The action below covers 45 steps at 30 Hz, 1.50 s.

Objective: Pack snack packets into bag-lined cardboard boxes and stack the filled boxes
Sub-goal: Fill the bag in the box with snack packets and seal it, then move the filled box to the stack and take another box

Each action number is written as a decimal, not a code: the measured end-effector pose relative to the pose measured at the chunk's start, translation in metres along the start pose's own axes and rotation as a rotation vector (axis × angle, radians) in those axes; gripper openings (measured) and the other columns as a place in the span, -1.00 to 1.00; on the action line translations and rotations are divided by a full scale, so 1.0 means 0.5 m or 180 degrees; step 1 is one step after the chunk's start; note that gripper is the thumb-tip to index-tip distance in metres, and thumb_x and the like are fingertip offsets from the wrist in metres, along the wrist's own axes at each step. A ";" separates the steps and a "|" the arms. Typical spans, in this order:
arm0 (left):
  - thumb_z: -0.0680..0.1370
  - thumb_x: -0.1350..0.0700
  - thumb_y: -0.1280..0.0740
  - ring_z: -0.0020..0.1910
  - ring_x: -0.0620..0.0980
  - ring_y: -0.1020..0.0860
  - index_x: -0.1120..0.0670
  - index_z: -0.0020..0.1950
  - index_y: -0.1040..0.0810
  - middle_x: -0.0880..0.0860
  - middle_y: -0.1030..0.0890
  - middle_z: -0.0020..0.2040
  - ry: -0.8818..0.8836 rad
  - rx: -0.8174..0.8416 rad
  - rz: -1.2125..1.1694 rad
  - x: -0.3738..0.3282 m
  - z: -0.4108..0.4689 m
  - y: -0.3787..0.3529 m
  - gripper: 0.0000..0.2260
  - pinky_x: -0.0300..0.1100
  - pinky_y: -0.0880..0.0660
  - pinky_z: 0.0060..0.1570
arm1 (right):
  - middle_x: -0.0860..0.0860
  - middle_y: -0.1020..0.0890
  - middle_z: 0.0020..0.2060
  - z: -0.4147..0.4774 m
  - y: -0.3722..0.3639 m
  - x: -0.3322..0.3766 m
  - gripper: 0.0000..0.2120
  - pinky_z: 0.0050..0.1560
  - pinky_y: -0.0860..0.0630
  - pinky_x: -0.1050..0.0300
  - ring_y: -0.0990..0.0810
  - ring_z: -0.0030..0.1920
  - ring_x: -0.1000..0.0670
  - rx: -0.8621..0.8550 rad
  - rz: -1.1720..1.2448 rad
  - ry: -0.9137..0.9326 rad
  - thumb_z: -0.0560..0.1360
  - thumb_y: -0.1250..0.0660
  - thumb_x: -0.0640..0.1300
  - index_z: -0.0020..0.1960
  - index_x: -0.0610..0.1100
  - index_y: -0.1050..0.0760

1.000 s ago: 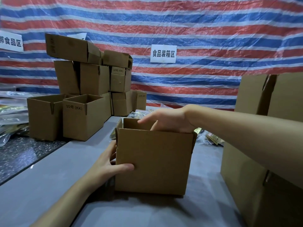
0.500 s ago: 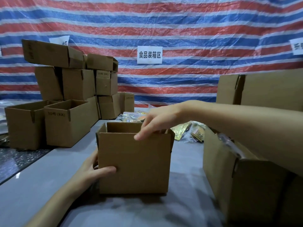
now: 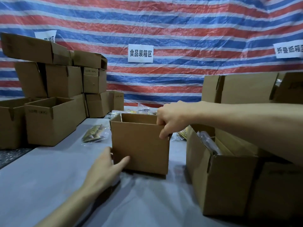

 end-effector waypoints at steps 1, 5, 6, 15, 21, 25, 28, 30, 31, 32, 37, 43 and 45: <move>0.49 -0.28 -0.40 0.09 0.04 -0.56 0.01 0.16 -0.40 -0.02 -0.55 0.11 0.0092 0.0042 -0.0018 -0.014 0.001 -0.020 -0.55 0.04 -0.52 0.12 | 0.10 -0.59 -0.40 0.001 0.002 -0.006 -0.73 -0.39 -0.45 0.14 -0.57 -0.33 0.06 -0.0186 -0.0026 -0.0048 0.47 -0.45 0.13 -0.26 -0.05 -0.61; 0.52 -0.08 -0.46 0.33 0.16 -0.44 0.19 0.36 -0.33 0.17 -0.44 0.34 0.0298 -0.0071 -0.0732 -0.076 0.028 -0.077 -0.42 0.00 -0.41 0.32 | 0.11 -0.52 -0.42 0.006 0.015 -0.026 -0.66 -0.36 -0.41 0.16 -0.53 -0.33 0.08 -0.0637 -0.0019 -0.0315 0.45 -0.47 0.10 -0.37 0.01 -0.41; 0.52 -0.05 -0.47 0.38 0.15 -0.40 0.20 0.44 -0.28 0.18 -0.39 0.40 0.0256 -0.0149 -0.0919 -0.091 0.039 -0.087 -0.36 -0.06 -0.35 0.36 | 0.10 -0.52 -0.42 0.007 0.018 -0.029 -0.65 -0.36 -0.42 0.16 -0.53 -0.34 0.06 -0.0725 -0.0026 -0.0429 0.45 -0.47 0.10 -0.38 0.00 -0.42; 0.62 -0.09 -0.34 0.51 -0.04 -0.34 0.02 0.59 -0.29 0.01 -0.37 0.55 -0.0311 0.0365 -0.1973 -0.203 0.093 -0.207 -0.43 -0.22 -0.25 0.43 | 0.01 -0.56 -0.29 0.037 0.033 -0.086 -0.73 -0.35 -0.39 0.16 -0.55 -0.27 0.03 -0.1169 0.0010 -0.1195 0.44 -0.43 0.06 -0.26 -0.01 -0.38; 0.41 -0.45 -0.32 0.34 -0.35 -0.39 -0.38 0.51 -0.17 -0.53 -0.34 0.33 -0.0735 0.1599 -0.2100 -0.228 0.067 -0.259 -0.29 -0.38 -0.32 0.29 | 0.01 -0.52 -0.34 0.054 -0.020 -0.132 -0.79 -0.35 -0.39 0.13 -0.50 -0.33 0.02 -0.1250 -0.0213 -0.1445 0.43 -0.37 0.02 -0.27 0.00 -0.38; 0.35 -0.36 -0.44 0.16 -0.68 -0.33 -0.48 0.39 -0.11 -0.69 -0.32 0.19 -0.1042 0.2214 -0.2093 -0.235 0.058 -0.268 -0.27 -0.62 -0.30 0.11 | 0.00 -0.55 -0.34 0.067 -0.044 -0.150 -0.82 -0.25 -0.53 0.05 -0.54 -0.32 0.00 -0.1043 -0.0308 -0.1599 0.44 -0.34 0.03 -0.25 -0.03 -0.43; 0.22 -0.45 -0.48 0.42 -0.36 -0.24 -0.26 0.61 0.04 -0.35 -0.21 0.47 -0.1165 0.2382 -0.1959 -0.230 0.046 -0.291 0.11 -0.46 -0.20 0.33 | -0.01 -0.54 -0.31 0.068 -0.050 -0.154 -0.87 -0.31 -0.44 0.07 -0.52 -0.30 -0.02 -0.0676 -0.0399 -0.1762 0.41 -0.33 0.00 -0.23 -0.03 -0.43; 0.17 -0.52 -0.46 0.45 -0.30 -0.24 -0.20 0.65 0.05 -0.29 -0.21 0.49 -0.1232 0.2485 -0.1842 -0.220 0.040 -0.296 0.20 -0.45 -0.19 0.35 | -0.02 -0.54 -0.28 0.064 -0.055 -0.157 -0.90 -0.33 -0.40 0.09 -0.51 -0.29 -0.03 -0.0445 -0.0342 -0.1898 0.39 -0.34 -0.05 -0.19 -0.04 -0.44; 0.19 -0.51 -0.47 0.43 -0.35 -0.26 -0.20 0.64 -0.01 -0.30 -0.23 0.49 -0.1197 0.2524 -0.1819 -0.216 0.039 -0.296 0.16 -0.46 -0.21 0.34 | -0.02 -0.54 -0.26 0.062 -0.060 -0.158 -0.87 -0.35 -0.38 0.10 -0.50 -0.29 -0.04 -0.0344 -0.0291 -0.1948 0.38 -0.37 -0.06 -0.18 -0.04 -0.42; 0.22 -0.46 -0.48 0.37 -0.46 -0.30 -0.23 0.60 -0.08 -0.35 -0.27 0.46 -0.1165 0.2545 -0.1840 -0.213 0.039 -0.296 0.05 -0.51 -0.23 0.30 | -0.03 -0.52 -0.26 0.062 -0.066 -0.159 -0.80 -0.36 -0.36 0.10 -0.49 -0.29 -0.04 -0.0256 -0.0240 -0.1977 0.36 -0.41 -0.05 -0.20 -0.04 -0.38; 0.24 -0.34 -0.53 0.32 -0.31 -0.39 -0.26 0.53 -0.15 -0.36 -0.37 0.31 -0.0960 0.2552 -0.1835 -0.209 0.029 -0.289 -0.04 -0.38 -0.32 0.30 | -0.02 -0.52 -0.23 0.069 -0.089 -0.146 -0.67 -0.33 -0.41 0.08 -0.50 -0.26 -0.02 0.0056 -0.0270 -0.1944 0.34 -0.54 -0.03 -0.11 -0.06 -0.39; 0.19 -0.37 -0.52 0.26 -0.27 -0.44 -0.16 0.63 -0.08 -0.17 -0.37 0.37 -0.1000 0.2398 -0.1795 -0.201 0.031 -0.284 0.11 -0.42 -0.38 0.19 | -0.02 -0.49 -0.24 0.062 -0.077 -0.144 -0.70 -0.30 -0.36 0.06 -0.45 -0.28 -0.03 -0.0030 -0.0443 -0.1922 0.38 -0.47 -0.02 -0.06 -0.05 -0.38; 0.19 -0.35 -0.51 0.33 -0.15 -0.43 -0.12 0.64 -0.10 -0.11 -0.31 0.45 -0.0981 0.2399 -0.1843 -0.203 0.027 -0.285 0.11 -0.35 -0.40 0.23 | -0.02 -0.50 -0.23 0.059 -0.085 -0.140 -0.73 -0.32 -0.38 0.08 -0.46 -0.28 -0.02 0.0093 -0.0430 -0.1919 0.38 -0.46 -0.03 -0.10 -0.06 -0.38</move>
Point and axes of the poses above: each hand's wrist, its own z-axis towards the middle knuckle, its own y-axis out of the back of the hand, x = y × z, the point moved 1 cm from there along z, towards the middle knuckle
